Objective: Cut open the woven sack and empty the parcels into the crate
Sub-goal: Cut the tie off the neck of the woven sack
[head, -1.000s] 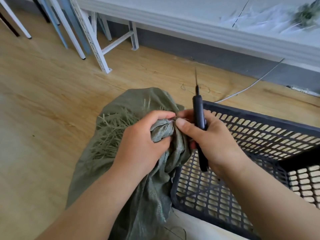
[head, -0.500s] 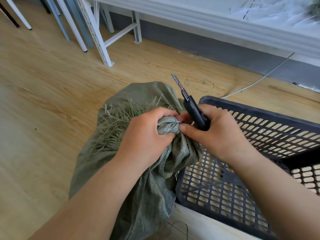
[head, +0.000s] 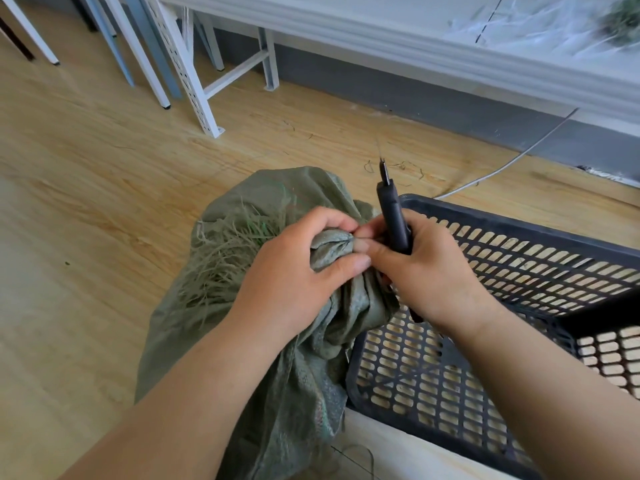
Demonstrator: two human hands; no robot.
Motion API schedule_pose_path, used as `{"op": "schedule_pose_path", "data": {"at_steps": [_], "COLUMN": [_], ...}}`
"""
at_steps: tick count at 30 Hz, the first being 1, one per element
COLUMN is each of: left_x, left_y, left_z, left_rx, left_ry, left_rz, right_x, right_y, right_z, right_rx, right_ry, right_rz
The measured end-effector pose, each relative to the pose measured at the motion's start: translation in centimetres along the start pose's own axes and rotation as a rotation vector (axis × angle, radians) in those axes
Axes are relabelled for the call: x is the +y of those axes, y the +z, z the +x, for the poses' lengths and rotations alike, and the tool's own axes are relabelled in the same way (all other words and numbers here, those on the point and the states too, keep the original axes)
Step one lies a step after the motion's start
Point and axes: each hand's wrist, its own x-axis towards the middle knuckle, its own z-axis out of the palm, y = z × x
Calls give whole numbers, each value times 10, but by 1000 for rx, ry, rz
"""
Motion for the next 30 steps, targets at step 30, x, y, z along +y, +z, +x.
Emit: {"op": "schedule_pose_path", "data": {"at_steps": [30], "left_x": [-14], "left_y": [-12], "left_z": [15], "left_rx": [430], "left_ry": [-97], "left_rz": [-95], "right_x": [-16], "right_y": [25], "right_z": [-45], "right_rx": [-45], "right_ry": [52], "right_rz": [-312]}}
